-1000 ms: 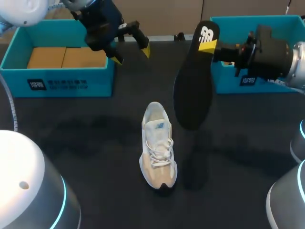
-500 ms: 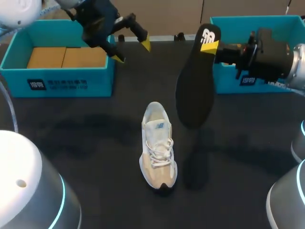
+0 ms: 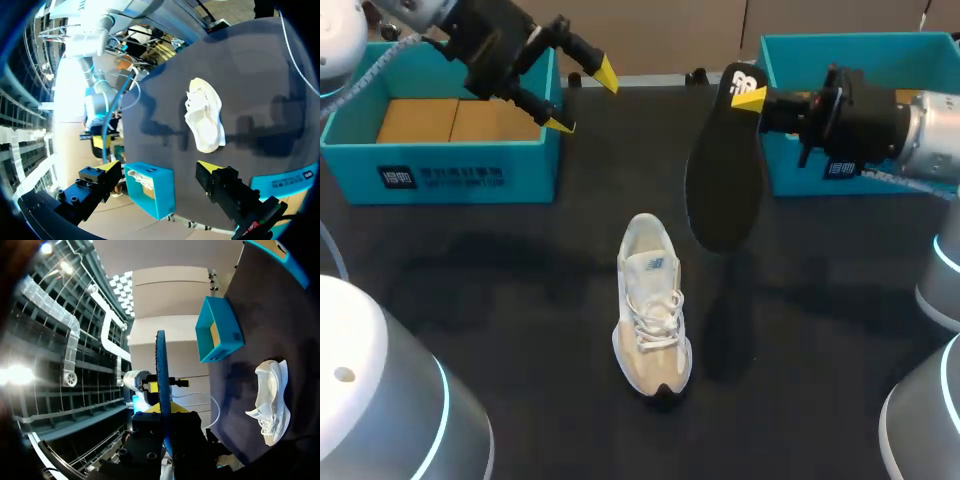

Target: Take the shoe out of the shoebox, open the shoe tongue, remove and reinsert the insole, then place the shoe into the shoebox

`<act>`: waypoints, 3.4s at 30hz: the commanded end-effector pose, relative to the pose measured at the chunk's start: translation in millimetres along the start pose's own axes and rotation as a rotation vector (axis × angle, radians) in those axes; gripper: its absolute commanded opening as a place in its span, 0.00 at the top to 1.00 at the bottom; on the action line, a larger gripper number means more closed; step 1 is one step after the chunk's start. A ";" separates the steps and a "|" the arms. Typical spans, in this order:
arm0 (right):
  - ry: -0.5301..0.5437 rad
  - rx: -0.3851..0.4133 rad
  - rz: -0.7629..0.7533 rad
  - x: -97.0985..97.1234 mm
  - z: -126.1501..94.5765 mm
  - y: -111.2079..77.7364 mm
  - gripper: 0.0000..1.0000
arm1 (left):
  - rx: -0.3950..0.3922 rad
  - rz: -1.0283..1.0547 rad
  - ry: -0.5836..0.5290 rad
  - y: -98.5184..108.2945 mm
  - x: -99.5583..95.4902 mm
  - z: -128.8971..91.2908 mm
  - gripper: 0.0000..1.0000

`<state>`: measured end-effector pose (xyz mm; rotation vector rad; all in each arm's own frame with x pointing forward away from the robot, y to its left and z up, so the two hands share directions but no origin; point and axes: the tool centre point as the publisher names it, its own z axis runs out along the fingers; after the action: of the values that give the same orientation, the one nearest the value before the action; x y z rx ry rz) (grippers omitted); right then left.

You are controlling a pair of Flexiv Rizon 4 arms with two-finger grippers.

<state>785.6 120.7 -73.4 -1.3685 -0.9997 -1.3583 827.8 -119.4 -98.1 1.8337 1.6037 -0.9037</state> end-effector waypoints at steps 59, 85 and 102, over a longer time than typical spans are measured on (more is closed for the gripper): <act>-0.074 0.020 0.376 -28.6 93.7 67.2 1.00 | -0.149 -0.049 -0.591 4.2 17.9 47.1 0.00; -0.130 0.052 0.461 -59.4 125.4 68.3 1.00 | -0.156 -0.013 -0.744 4.1 -2.7 52.9 0.00; -0.151 0.068 0.483 -67.9 126.9 70.1 1.00 | -0.156 -0.019 -0.739 0.5 -1.8 58.6 0.93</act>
<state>877.5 230.9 -138.9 -1.5536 -0.7315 -0.8727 821.7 -163.4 -133.3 1.1726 1.1737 -1.2397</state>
